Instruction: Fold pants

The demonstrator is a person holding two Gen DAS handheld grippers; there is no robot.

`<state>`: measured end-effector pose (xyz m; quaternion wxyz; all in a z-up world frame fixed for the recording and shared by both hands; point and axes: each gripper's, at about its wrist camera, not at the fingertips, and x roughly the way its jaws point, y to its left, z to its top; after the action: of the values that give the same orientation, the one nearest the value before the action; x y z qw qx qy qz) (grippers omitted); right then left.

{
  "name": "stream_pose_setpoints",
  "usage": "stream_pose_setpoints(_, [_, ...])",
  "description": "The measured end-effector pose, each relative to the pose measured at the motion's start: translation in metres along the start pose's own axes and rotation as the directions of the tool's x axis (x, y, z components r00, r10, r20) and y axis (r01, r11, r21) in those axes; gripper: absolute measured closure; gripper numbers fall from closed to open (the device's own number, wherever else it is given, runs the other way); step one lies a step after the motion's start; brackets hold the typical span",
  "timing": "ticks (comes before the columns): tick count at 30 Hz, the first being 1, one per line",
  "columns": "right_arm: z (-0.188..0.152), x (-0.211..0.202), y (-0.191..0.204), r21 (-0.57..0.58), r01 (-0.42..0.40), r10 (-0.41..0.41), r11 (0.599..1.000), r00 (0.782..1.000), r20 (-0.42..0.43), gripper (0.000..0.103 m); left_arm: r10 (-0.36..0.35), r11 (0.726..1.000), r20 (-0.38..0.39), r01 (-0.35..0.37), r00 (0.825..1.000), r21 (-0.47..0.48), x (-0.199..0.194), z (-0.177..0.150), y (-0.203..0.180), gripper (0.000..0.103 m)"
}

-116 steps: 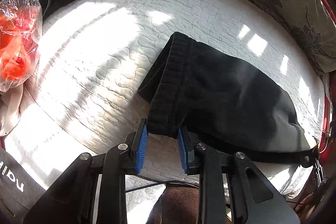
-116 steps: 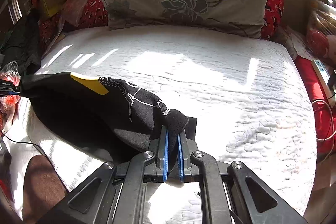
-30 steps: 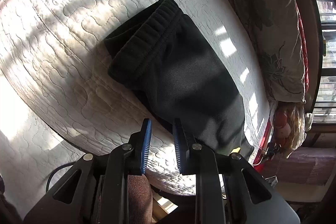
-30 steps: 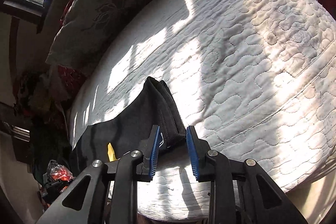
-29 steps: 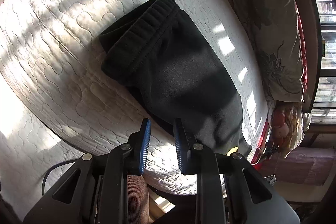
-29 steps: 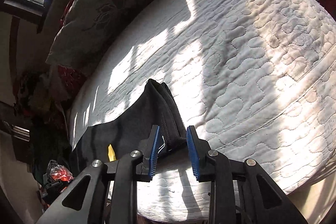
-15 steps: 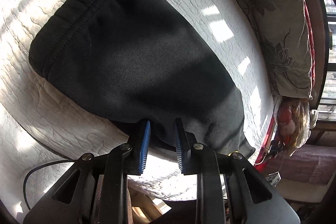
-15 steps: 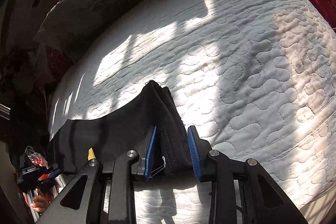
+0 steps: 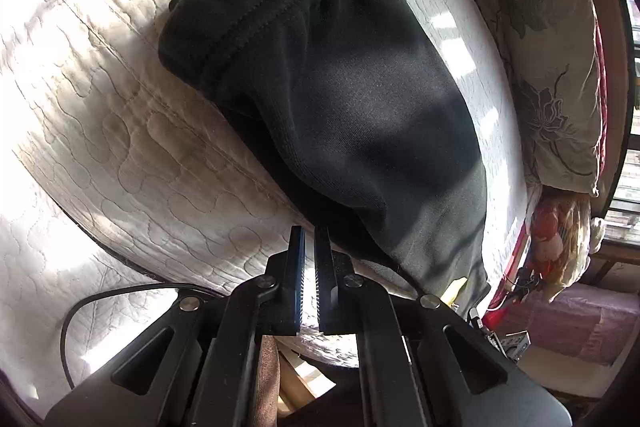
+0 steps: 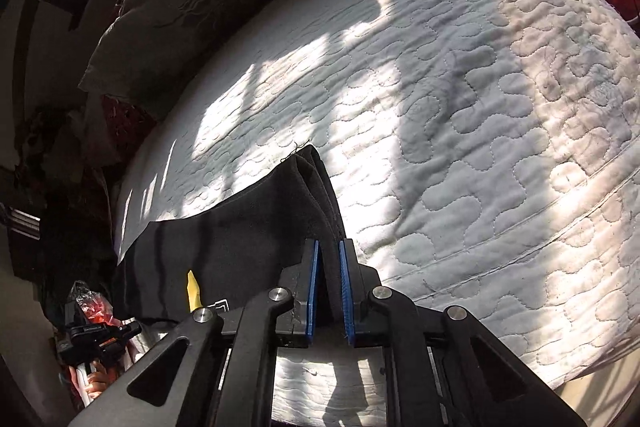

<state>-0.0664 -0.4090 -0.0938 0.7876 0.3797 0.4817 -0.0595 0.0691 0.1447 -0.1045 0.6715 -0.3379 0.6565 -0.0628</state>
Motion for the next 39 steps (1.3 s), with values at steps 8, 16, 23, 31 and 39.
stream_pose_setpoints(8, [0.005, -0.001, 0.012, -0.030, 0.017, -0.017, 0.999, 1.000, 0.008, 0.088, -0.038, 0.998, 0.094, 0.032, 0.995, 0.057, -0.006, -0.004, -0.036, 0.057])
stream_pose_setpoints(16, [0.010, 0.004, 0.010, -0.018, 0.014, -0.014, 1.000, 1.000, -0.011, 0.084, 0.032, 0.999, 0.084, -0.036, 0.996, 0.037, 0.021, -0.002, -0.045, 0.057])
stream_pose_setpoints(23, [0.016, 0.012, 0.022, -0.083, 0.047, -0.049, 0.995, 0.999, -0.015, 0.088, 0.085, 0.996, 0.042, -0.084, 0.996, -0.007, 0.023, 0.009, -0.049, 0.099])
stream_pose_setpoints(31, [0.020, -0.003, 0.025, -0.079, -0.023, 0.023, 0.997, 1.000, -0.004, 0.095, 0.038, 0.999, 0.030, -0.038, 0.999, 0.004, 0.008, -0.008, -0.033, 0.101])
stream_pose_setpoints(39, [0.017, 0.014, 0.012, -0.065, 0.044, -0.046, 0.997, 0.998, -0.030, 0.089, 0.043, 0.997, 0.010, -0.044, 0.999, 0.057, 0.016, -0.010, -0.034, 0.099])
